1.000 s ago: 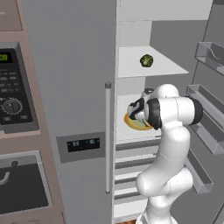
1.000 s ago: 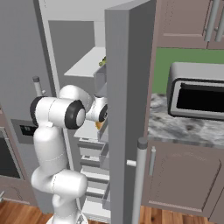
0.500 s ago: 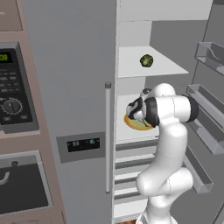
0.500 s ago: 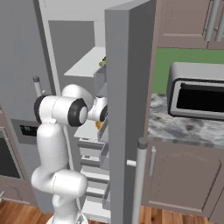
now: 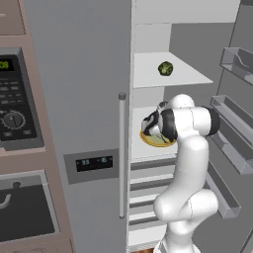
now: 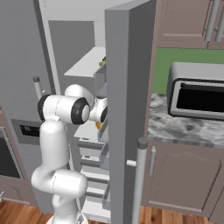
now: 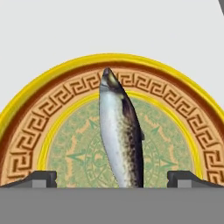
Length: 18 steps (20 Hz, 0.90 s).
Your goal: Transport the fish from the fridge to the microwave and turn on the microwave.
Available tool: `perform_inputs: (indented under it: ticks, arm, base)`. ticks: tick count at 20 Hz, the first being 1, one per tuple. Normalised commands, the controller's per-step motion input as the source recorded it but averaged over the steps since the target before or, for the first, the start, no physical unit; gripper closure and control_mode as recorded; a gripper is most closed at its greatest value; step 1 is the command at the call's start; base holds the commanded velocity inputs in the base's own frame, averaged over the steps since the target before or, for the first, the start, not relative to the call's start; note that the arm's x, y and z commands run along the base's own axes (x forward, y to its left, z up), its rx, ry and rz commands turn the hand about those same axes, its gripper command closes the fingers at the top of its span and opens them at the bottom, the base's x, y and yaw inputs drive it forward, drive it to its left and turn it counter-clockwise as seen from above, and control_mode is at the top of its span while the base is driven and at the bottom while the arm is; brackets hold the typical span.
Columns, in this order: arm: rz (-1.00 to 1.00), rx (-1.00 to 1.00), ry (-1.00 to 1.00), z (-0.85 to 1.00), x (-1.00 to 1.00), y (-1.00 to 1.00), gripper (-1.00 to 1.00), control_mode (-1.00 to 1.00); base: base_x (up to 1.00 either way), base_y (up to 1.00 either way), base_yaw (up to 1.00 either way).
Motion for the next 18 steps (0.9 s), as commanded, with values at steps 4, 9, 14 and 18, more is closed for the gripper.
perform_inputs:
  ticks: [4,9,14,18]
  arm:
    - [0.0,0.0,0.0,-0.12,0.14,-0.02,-1.0,-1.0]
    - [0.0,0.0,0.0,-0.12,0.14,-0.04,-1.0,-1.0]
    - [0.0,0.0,0.0,-0.1,0.13,-0.05,-1.0,-1.0]
    - [0.0,0.0,0.0,-0.07,0.12,-0.06,-1.0,-1.0]
  base:
    - [0.0,0.0,0.0]
    - [0.0,0.0,0.0]
    - [0.0,0.0,0.0]
    - [0.0,0.0,0.0]
